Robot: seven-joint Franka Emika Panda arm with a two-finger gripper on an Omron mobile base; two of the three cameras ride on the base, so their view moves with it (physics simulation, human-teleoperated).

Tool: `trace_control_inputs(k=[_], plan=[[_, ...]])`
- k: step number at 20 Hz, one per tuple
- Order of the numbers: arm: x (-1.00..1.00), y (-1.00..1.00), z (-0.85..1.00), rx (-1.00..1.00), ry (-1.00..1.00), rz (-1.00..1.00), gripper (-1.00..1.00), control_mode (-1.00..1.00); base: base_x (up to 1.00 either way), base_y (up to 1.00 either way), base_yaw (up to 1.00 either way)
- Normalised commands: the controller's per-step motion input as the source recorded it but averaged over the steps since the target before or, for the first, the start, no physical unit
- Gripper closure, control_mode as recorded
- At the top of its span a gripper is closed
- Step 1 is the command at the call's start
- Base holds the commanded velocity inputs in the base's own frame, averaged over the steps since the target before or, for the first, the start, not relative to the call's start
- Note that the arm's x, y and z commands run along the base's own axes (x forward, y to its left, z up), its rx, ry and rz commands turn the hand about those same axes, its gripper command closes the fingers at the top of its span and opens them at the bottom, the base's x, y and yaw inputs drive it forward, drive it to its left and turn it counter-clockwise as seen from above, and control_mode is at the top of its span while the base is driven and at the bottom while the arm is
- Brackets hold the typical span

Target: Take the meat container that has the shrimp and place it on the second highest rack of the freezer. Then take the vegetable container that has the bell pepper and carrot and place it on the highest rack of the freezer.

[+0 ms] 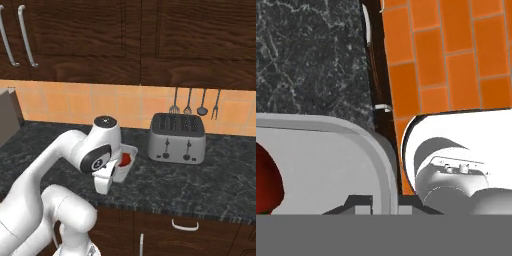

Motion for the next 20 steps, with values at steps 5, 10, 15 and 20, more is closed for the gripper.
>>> trace_control_inputs(k=[5,10,15,20], plan=[[-0.21,0.75,0.75,0.00,-0.03,0.00,1.00,-1.00,0.00,0.00,0.00],[-0.45,0.64,0.58,0.00,0.02,0.00,1.00,-1.00,0.00,0.00,0.00],[-0.44,0.49,0.55,0.00,0.01,0.08,1.00,-1.00,0.00,0.00,0.00],[-0.49,0.22,0.39,0.00,0.00,0.13,1.00,-1.00,0.00,0.00,0.00]])
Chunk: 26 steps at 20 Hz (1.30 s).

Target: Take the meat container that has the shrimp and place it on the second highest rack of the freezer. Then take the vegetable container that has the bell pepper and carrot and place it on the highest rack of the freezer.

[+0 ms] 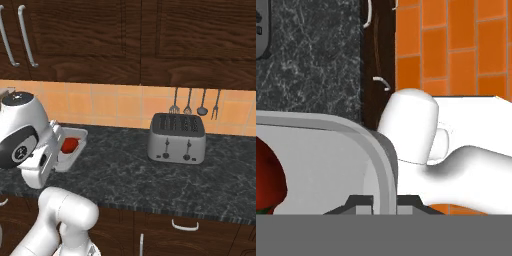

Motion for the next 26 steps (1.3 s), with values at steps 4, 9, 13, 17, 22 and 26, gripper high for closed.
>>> trace_control_inputs(k=[4,9,13,17,22,26], plan=[[-0.47,0.00,0.27,0.00,0.00,0.00,1.00,-1.00,0.00,0.00,0.00],[-0.04,0.00,0.41,0.00,0.00,0.00,1.00,-1.00,0.00,0.00,0.00],[-0.04,0.00,0.17,0.00,0.00,0.00,1.00,-1.00,0.00,0.00,0.00],[-0.16,0.00,0.00,0.00,0.00,0.00,1.00,-1.00,0.00,0.00,0.00],[-0.05,0.00,0.00,0.00,0.00,0.00,1.00,1.00,-0.62,-0.21,-0.07],[0.00,0.00,0.00,0.00,0.00,0.00,1.00,1.00,-0.90,-0.44,-0.54]])
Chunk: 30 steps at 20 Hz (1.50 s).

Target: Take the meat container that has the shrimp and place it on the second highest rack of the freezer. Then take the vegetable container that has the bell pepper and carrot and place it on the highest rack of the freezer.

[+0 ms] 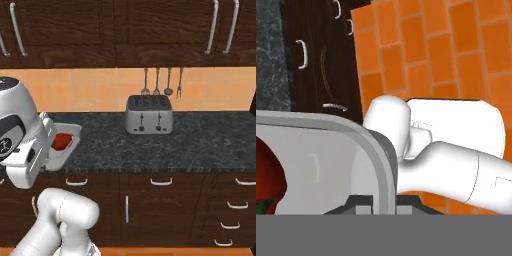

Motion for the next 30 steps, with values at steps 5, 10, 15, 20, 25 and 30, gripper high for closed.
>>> trace_control_inputs(k=[5,10,15,20,25,30], plan=[[0.00,0.00,0.00,0.00,0.00,0.00,1.00,1.00,-0.60,-0.10,-0.77],[0.00,0.00,0.00,0.00,0.00,0.00,1.00,1.00,-0.47,-0.01,-0.73],[0.00,0.00,0.00,0.00,0.00,0.00,1.00,1.00,-0.10,-0.14,-0.58],[0.00,0.00,0.00,0.00,0.00,0.00,1.00,1.00,0.00,-0.09,-0.57],[0.00,0.00,0.00,0.00,0.00,0.00,1.00,1.00,0.01,-0.01,-0.55],[0.00,0.00,0.00,0.00,0.00,0.00,1.00,1.00,0.08,-0.35,-0.46]])
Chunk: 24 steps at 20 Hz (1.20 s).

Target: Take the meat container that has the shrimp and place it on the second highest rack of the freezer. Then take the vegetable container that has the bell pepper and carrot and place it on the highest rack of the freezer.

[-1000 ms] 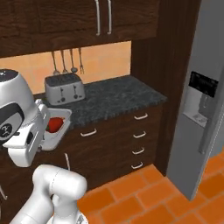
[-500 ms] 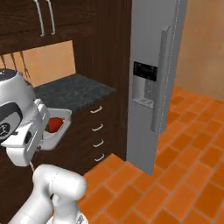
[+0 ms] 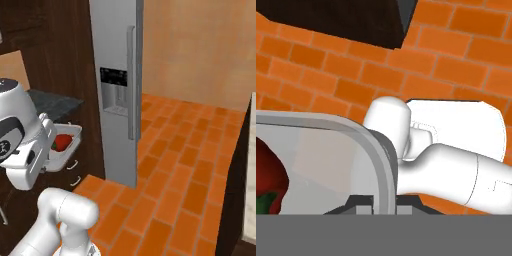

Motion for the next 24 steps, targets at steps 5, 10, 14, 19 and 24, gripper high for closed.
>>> trace_control_inputs(k=[5,10,14,19,24], plan=[[0.00,0.00,0.00,0.00,0.00,0.00,1.00,1.00,0.19,-0.11,-0.54],[0.00,0.00,0.00,0.00,0.00,0.00,1.00,1.00,0.58,-0.12,-0.43],[0.00,0.00,0.00,0.00,0.00,0.00,1.00,1.00,0.98,0.00,-0.14],[0.00,0.00,0.00,0.00,0.00,0.00,1.00,1.00,0.84,-0.35,0.00],[0.00,0.00,0.00,0.00,0.00,0.00,1.00,1.00,0.62,-0.64,0.05]])
